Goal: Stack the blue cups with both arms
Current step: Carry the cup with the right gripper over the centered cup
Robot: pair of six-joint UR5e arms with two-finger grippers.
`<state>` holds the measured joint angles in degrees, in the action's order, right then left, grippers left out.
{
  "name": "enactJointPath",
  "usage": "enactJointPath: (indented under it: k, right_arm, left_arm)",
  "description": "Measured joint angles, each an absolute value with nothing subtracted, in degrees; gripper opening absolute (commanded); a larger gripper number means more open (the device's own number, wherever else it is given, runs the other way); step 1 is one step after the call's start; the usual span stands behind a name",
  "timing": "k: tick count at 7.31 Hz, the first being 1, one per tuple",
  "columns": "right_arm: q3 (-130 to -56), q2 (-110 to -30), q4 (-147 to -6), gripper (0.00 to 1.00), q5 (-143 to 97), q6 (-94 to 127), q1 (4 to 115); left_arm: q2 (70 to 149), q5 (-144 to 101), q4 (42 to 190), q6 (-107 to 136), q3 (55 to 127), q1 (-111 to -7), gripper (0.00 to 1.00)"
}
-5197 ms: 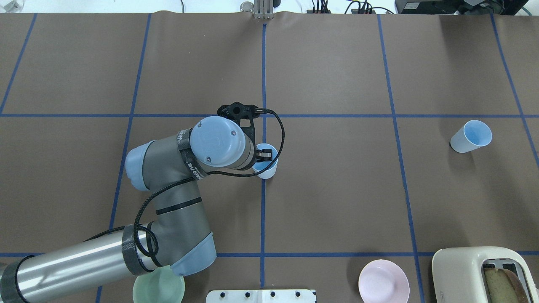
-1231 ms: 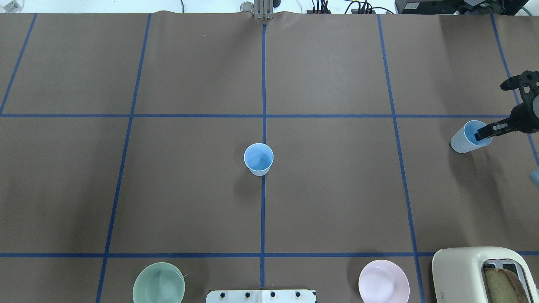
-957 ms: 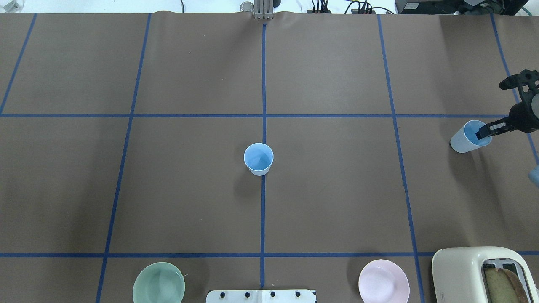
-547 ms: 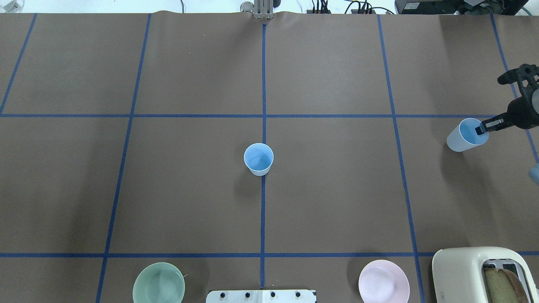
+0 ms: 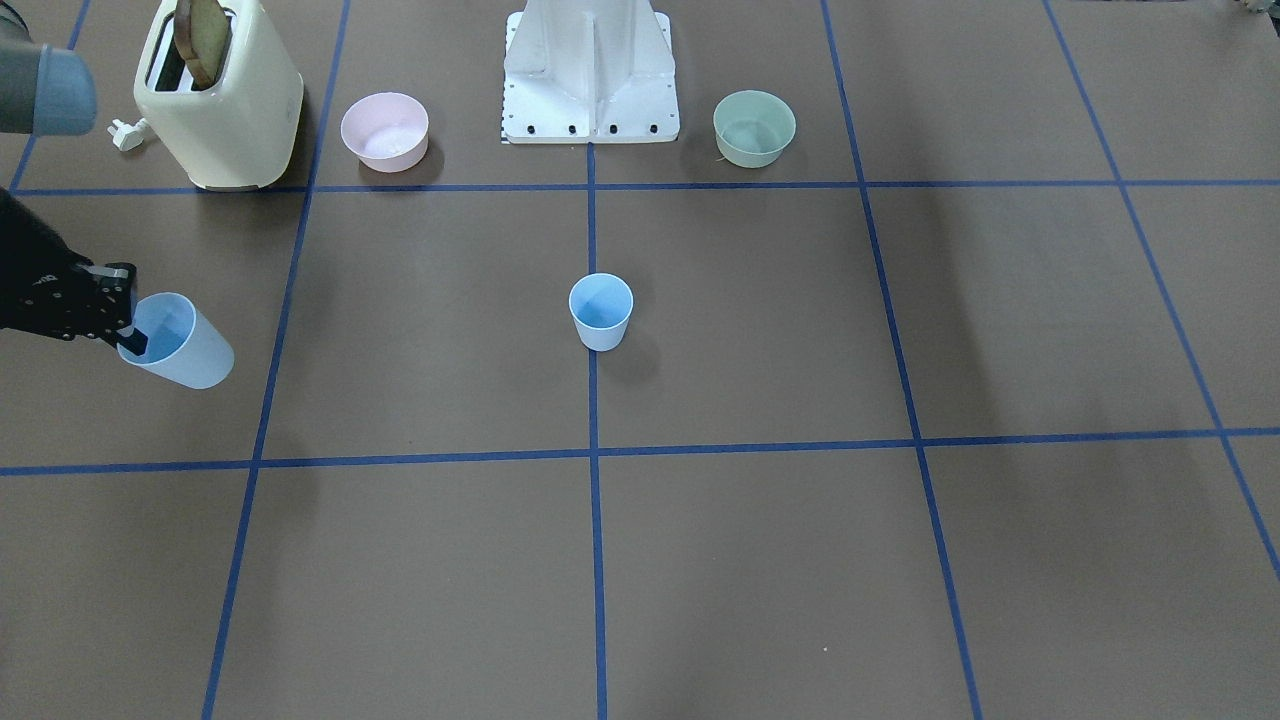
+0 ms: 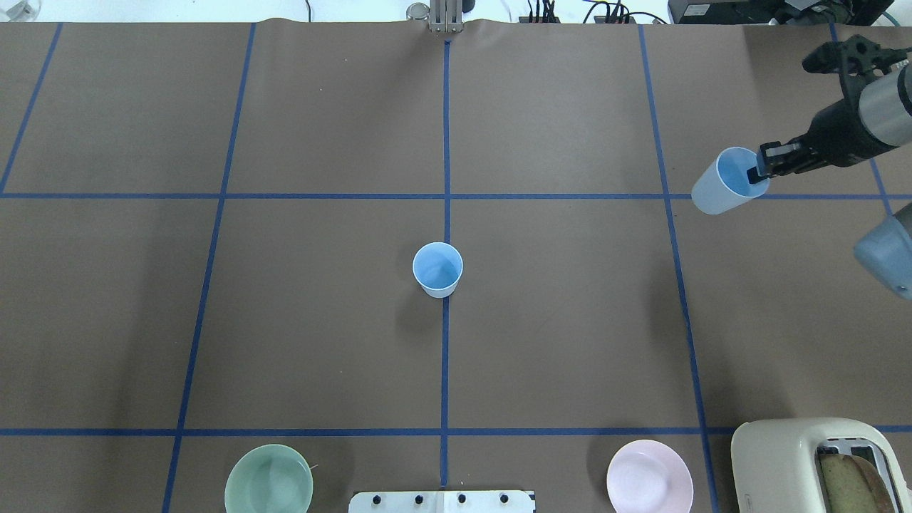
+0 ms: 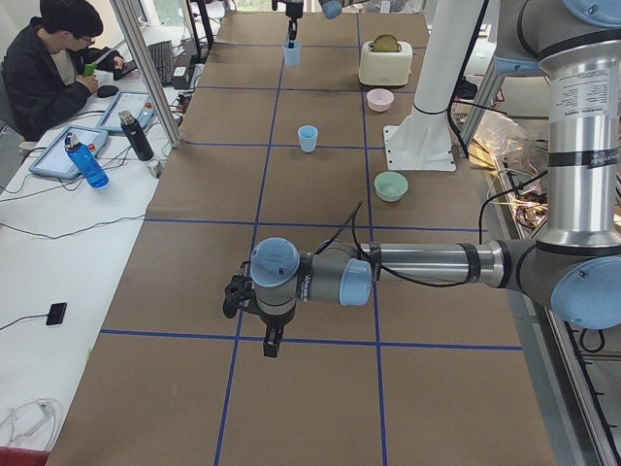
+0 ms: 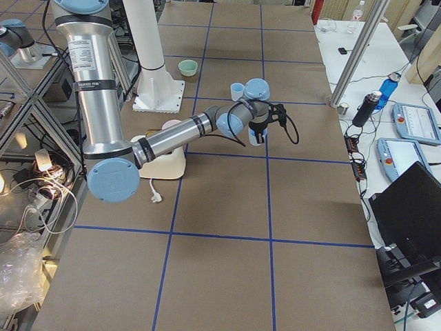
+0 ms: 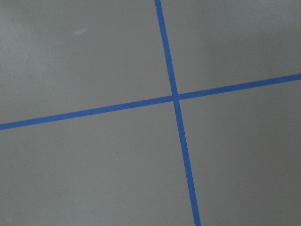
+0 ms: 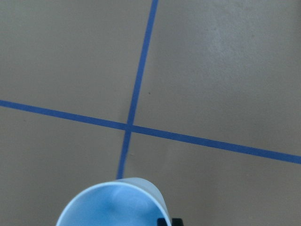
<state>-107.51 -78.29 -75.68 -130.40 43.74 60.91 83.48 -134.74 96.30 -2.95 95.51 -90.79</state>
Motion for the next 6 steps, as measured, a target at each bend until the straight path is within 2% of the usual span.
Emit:
enactJointPath:
  k: [3,5,6]
  right_arm:
    - [-109.0,-57.8,-94.1,0.0,-120.6,62.7,48.2]
    - [-106.2,-46.8,-102.8,0.0,-110.6,73.8,39.0]
    - [-104.0,-43.8,-104.3,0.0,-107.0,77.6,35.7]
  left_arm:
    - [82.6,-134.7,96.2,-2.6,96.3,-90.7,0.99]
    - [82.6,-134.6,96.2,-2.6,96.3,-90.7,0.99]
    - [82.6,-134.6,96.2,-2.5,96.3,-90.7,0.99]
